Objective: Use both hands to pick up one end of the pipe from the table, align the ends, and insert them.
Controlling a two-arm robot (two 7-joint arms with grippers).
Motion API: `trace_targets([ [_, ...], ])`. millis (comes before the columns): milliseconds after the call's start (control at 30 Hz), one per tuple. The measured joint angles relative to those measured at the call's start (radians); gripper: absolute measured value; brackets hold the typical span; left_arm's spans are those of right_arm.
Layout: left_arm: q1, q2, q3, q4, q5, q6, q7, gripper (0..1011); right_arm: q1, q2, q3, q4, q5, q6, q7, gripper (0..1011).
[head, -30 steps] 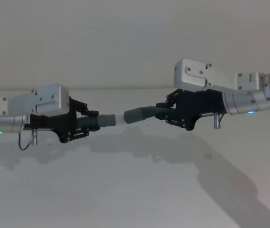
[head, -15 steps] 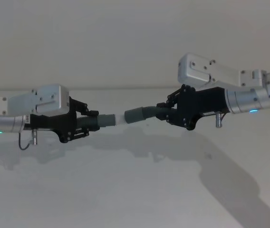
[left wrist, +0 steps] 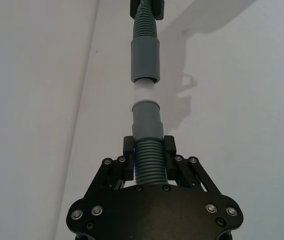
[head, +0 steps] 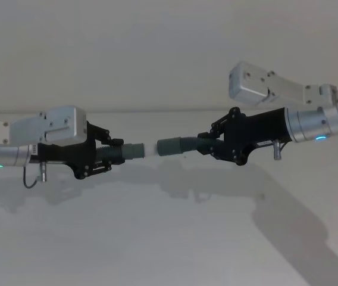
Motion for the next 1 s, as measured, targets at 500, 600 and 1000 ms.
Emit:
trace_targets([
  [500,0.000,0.000,0.000,0.000,0.000,0.000,0.000,312,0.005,-0.004,0.017,0.039,0.066,-0.011,0.027,191],
  [600,0.000,0.000,0.000,0.000,0.000,0.000,0.000,312,0.005,-0.009,0.021,0.047,0.083,-0.016,0.032,191],
  [1000,0.000,0.000,0.000,0.000,0.000,0.000,0.000,312,0.002,-0.026,0.022,0.077,0.118,-0.030,0.038,192],
])
